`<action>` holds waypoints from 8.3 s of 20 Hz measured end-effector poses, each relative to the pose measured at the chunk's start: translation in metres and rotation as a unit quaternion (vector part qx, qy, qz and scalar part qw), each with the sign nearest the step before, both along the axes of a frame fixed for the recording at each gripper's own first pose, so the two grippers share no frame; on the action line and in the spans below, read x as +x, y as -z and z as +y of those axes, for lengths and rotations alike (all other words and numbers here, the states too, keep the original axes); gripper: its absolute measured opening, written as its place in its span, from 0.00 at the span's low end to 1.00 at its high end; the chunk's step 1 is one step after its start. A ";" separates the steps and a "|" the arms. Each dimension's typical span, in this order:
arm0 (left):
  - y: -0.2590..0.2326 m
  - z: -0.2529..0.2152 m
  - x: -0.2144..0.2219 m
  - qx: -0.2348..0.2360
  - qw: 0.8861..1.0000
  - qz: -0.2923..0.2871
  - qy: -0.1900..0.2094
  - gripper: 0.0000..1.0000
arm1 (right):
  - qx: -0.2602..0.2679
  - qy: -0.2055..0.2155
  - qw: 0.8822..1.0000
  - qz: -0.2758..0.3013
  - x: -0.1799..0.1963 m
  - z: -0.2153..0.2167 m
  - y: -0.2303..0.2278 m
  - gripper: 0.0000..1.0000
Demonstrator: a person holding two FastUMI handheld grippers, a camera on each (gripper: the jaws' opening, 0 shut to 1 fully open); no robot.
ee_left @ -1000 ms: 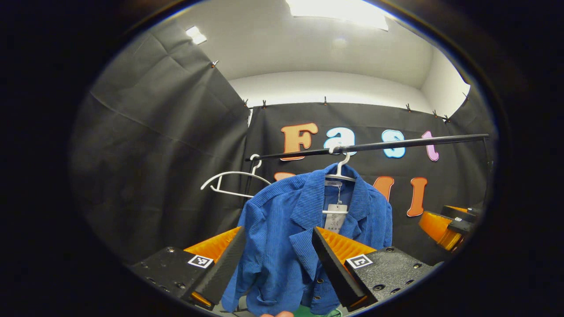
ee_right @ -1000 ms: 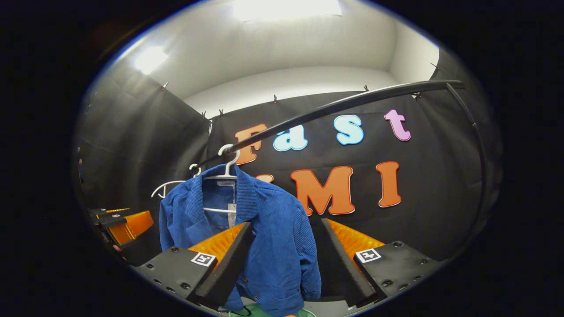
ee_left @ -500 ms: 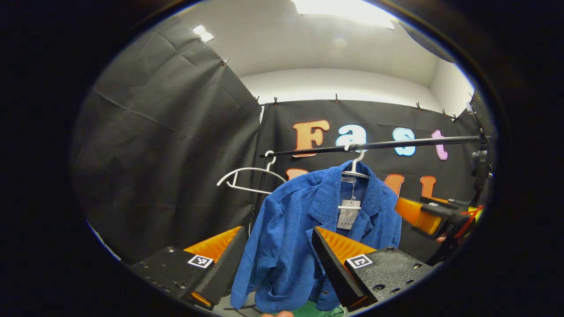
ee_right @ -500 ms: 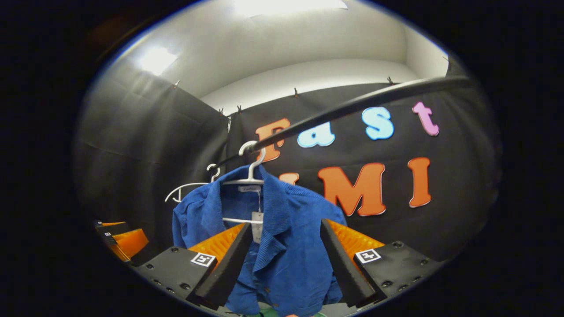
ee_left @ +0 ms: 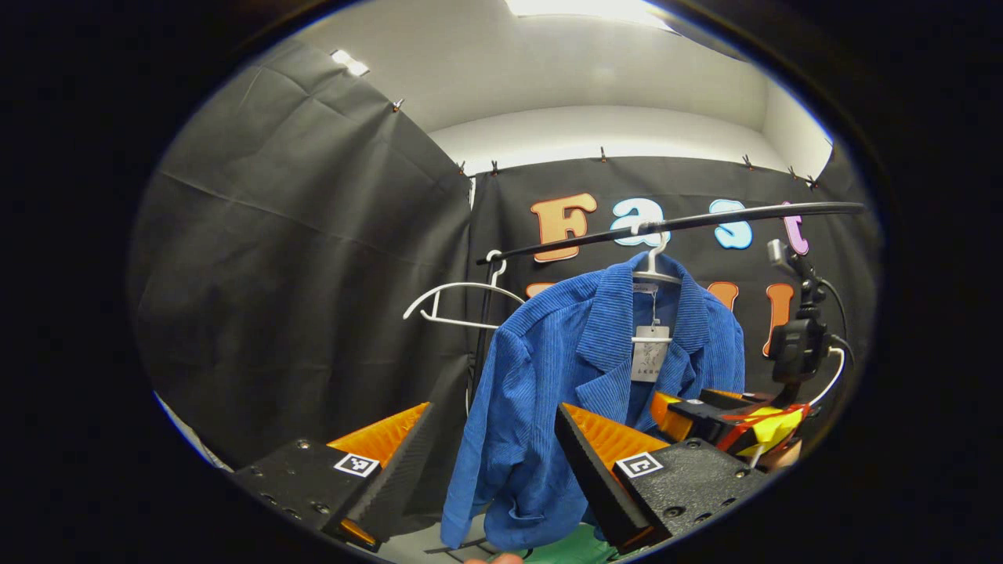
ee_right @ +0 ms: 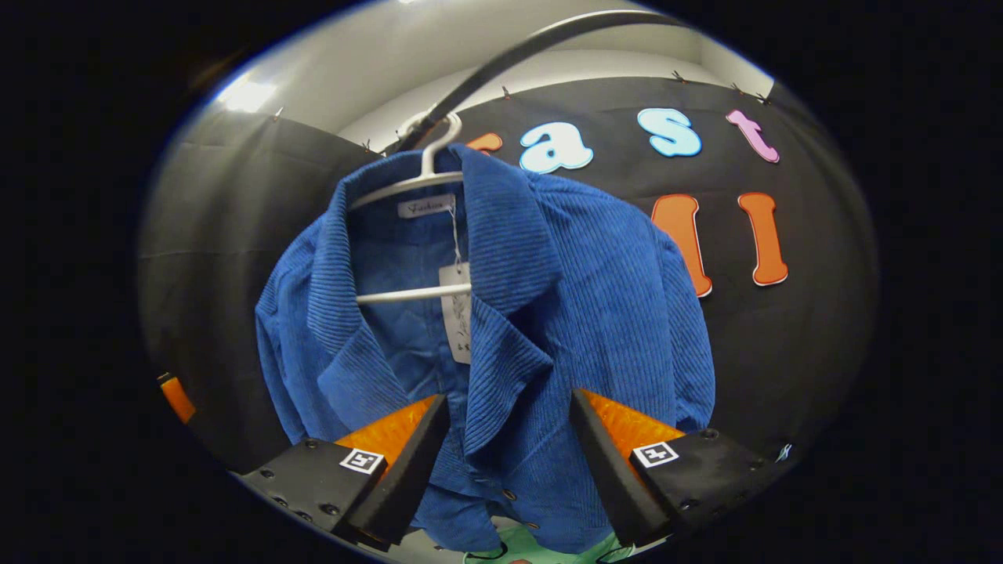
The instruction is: Grasp the clothes on the hanger with both hands and then place them into the laundry hamper below.
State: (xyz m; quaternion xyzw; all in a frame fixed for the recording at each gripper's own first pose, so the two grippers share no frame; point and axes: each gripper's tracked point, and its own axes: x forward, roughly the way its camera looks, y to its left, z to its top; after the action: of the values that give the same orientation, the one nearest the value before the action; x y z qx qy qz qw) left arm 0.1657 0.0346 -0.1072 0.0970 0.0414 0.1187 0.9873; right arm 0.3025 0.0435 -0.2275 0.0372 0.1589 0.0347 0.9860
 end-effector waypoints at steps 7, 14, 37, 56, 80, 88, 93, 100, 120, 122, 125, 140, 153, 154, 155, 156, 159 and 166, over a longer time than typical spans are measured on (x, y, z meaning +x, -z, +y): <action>0.007 0.011 0.005 0.022 1.000 0.008 -0.003 0.92 | -0.021 0.031 0.999 0.006 0.037 -0.008 0.035 0.93; 0.021 0.005 0.011 0.008 1.000 0.020 0.011 0.95 | -0.010 0.062 0.998 0.009 0.037 -0.053 0.030 0.50; 0.133 -0.114 0.130 -0.145 0.984 0.065 0.087 0.95 | -0.091 -0.014 0.969 -0.229 -0.077 -0.101 -0.197 0.08; 0.056 -0.065 0.119 0.008 0.997 0.016 0.071 0.07 | -0.051 0.007 0.968 -0.246 -0.077 -0.117 -0.201 0.08; -0.050 0.046 0.256 -0.048 0.971 -0.025 0.234 0.08 | -0.076 0.065 0.960 -0.261 -0.064 -0.157 -0.226 0.08; 0.036 0.045 0.229 -0.117 0.968 0.013 0.222 0.04 | -0.131 0.102 0.955 -0.245 -0.056 -0.170 -0.223 0.08; 0.080 0.021 0.205 -0.121 0.966 0.042 0.224 0.06 | -0.158 0.139 0.949 -0.234 -0.050 -0.185 -0.217 0.08; 0.097 0.000 0.192 -0.143 0.964 0.053 0.219 0.06 | -0.170 0.189 0.951 -0.174 -0.034 -0.237 -0.179 0.08; 0.156 -0.021 0.140 -0.136 0.965 0.116 0.190 0.06 | -0.172 0.216 0.959 -0.065 -0.059 -0.283 -0.087 0.08; 0.160 -0.029 0.133 -0.133 0.964 0.123 0.194 0.09 | -0.167 0.192 0.966 -0.050 -0.056 -0.268 -0.072 0.02; 0.165 -0.043 0.127 -0.114 0.963 0.134 0.205 0.09 | -0.164 0.133 0.977 -0.033 -0.054 -0.228 -0.052 0.08; 0.296 -0.102 0.074 -0.158 0.927 0.291 0.175 0.10 | -0.001 0.034 0.983 0.180 -0.085 -0.126 0.133 0.08; 0.439 -0.076 -0.075 -0.216 0.819 0.527 0.066 0.09 | -0.011 0.015 0.904 0.426 -0.213 -0.112 0.283 0.10; 0.442 -0.074 -0.080 -0.216 0.819 0.528 0.063 0.09 | -0.012 0.017 0.902 0.432 -0.215 -0.111 0.286 0.10; 0.441 -0.071 -0.080 -0.214 0.819 0.529 0.057 0.10 | -0.012 0.019 0.899 0.438 -0.216 -0.109 0.291 0.10; 0.443 -0.068 -0.084 -0.214 0.819 0.530 0.052 0.10 | -0.007 0.015 0.896 0.445 -0.219 -0.106 0.293 0.10; 0.440 -0.064 -0.082 -0.210 0.822 0.528 0.038 0.48 | -0.011 0.007 0.893 0.450 -0.223 -0.104 0.299 0.24; 0.433 -0.031 -0.078 -0.161 0.846 0.508 -0.019 1.00 | -0.024 0.007 0.897 0.442 -0.232 -0.103 0.297 0.99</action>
State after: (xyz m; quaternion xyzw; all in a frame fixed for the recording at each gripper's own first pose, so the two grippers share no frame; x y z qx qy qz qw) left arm 0.0876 0.0038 -0.5398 -0.0172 0.5580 0.0636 0.8272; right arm 0.0709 -0.0599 -0.5241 0.0266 0.5790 0.0041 0.8149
